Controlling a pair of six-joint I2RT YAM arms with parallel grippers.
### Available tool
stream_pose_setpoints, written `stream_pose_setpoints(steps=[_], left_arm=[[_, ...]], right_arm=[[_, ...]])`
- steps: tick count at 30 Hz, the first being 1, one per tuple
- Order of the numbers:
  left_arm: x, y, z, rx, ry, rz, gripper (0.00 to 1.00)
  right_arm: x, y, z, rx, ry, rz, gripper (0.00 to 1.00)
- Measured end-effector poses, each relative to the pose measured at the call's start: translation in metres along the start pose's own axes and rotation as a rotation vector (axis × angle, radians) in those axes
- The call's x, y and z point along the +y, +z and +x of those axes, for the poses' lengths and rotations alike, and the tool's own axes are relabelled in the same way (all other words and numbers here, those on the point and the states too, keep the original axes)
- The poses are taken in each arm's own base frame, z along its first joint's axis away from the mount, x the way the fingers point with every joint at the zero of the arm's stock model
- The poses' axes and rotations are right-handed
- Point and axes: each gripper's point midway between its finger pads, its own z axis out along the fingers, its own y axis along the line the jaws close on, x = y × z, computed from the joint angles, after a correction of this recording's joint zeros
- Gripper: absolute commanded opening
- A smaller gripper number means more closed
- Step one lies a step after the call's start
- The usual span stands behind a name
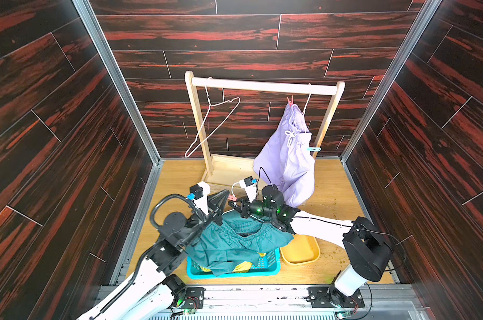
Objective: Remove the clothespins securing shorts to the hanger
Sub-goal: Place the hanger in the basket, then place the clothespin in the storage box.
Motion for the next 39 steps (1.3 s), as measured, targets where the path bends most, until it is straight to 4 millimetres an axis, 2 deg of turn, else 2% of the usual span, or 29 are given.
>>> stream_pose_setpoints(steps=[1,4,10,16,19,22,25,30,35,39], left_arm=[[0.002,0.003,0.004,-0.001,-0.027,-0.003,0.00],[0.008,0.010,0.013,-0.017,-0.100,-0.015,0.00],[0.021,0.006,0.011,-0.091,-0.185,-0.056,0.00],[0.030,0.005,0.003,-0.130,-0.215,-0.088,0.00],[0.031,0.005,0.002,-0.134,-0.225,-0.089,0.00],[0.031,0.006,0.004,-0.130,-0.233,-0.087,0.00],[0.030,0.007,0.005,-0.122,-0.236,-0.077,0.00],[0.026,0.012,0.006,-0.093,-0.233,-0.043,0.00],[0.017,0.035,0.009,-0.021,-0.235,0.015,0.00],[0.002,0.063,0.017,0.077,-0.244,0.102,0.00]], right_arm=[[-0.001,0.000,0.000,0.000,0.001,0.002,0.00],[-0.005,-0.001,0.004,0.006,0.007,0.012,0.11],[-0.022,-0.006,0.023,0.052,0.031,0.059,0.40],[-0.026,-0.010,0.033,0.097,0.041,0.081,0.54],[-0.023,-0.017,0.029,0.096,0.019,0.096,0.58],[-0.021,-0.030,0.020,0.086,-0.020,0.142,0.65],[-0.019,-0.046,0.007,0.074,-0.069,0.200,0.67],[-0.012,-0.084,-0.030,0.014,-0.118,0.259,0.69],[-0.005,-0.130,-0.072,-0.080,-0.109,0.199,0.65],[0.017,-0.147,-0.087,-0.088,-0.127,0.085,0.64]])
